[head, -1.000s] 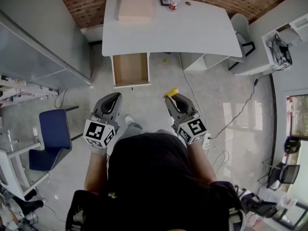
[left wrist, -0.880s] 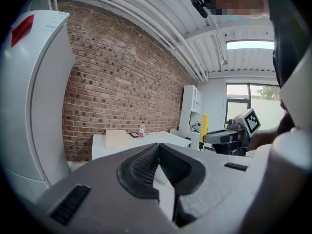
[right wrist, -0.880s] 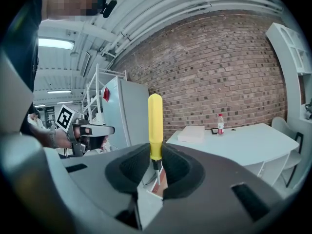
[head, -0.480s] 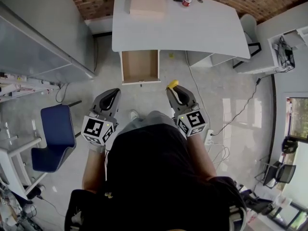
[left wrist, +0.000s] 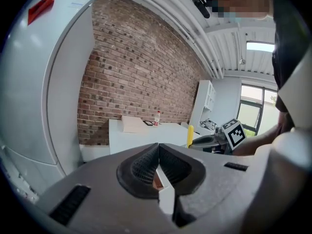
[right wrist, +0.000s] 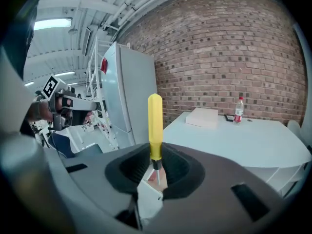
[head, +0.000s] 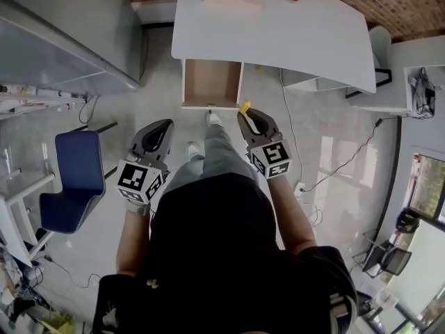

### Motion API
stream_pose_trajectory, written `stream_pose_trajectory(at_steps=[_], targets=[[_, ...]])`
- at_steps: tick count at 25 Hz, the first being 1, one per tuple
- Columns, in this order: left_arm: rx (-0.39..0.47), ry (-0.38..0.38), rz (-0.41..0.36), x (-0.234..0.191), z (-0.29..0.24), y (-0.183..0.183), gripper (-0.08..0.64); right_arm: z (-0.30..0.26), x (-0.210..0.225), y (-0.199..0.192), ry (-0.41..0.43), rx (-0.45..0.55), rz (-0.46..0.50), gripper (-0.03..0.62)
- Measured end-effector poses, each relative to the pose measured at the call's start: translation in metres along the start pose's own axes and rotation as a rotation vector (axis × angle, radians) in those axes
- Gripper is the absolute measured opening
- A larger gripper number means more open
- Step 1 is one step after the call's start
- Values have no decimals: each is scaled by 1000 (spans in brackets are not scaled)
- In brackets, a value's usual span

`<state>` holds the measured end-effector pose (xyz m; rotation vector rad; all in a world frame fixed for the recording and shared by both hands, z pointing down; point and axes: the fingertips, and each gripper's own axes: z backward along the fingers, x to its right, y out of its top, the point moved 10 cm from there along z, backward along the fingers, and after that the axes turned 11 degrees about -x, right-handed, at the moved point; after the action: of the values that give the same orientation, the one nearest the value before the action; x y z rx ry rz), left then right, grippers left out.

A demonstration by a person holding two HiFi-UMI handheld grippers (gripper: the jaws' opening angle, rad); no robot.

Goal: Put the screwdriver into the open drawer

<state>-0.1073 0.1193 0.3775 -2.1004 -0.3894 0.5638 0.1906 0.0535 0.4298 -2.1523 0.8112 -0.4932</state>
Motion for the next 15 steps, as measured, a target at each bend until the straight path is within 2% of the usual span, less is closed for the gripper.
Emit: stream_pose_trajectory(at_steps=[9, 15], targets=[[-66, 55, 72, -20, -27, -9, 5, -85, 27, -17, 110, -144, 31, 80], [-112, 96, 117, -28, -44, -19, 5, -139, 40, -37, 176, -248, 95, 79]])
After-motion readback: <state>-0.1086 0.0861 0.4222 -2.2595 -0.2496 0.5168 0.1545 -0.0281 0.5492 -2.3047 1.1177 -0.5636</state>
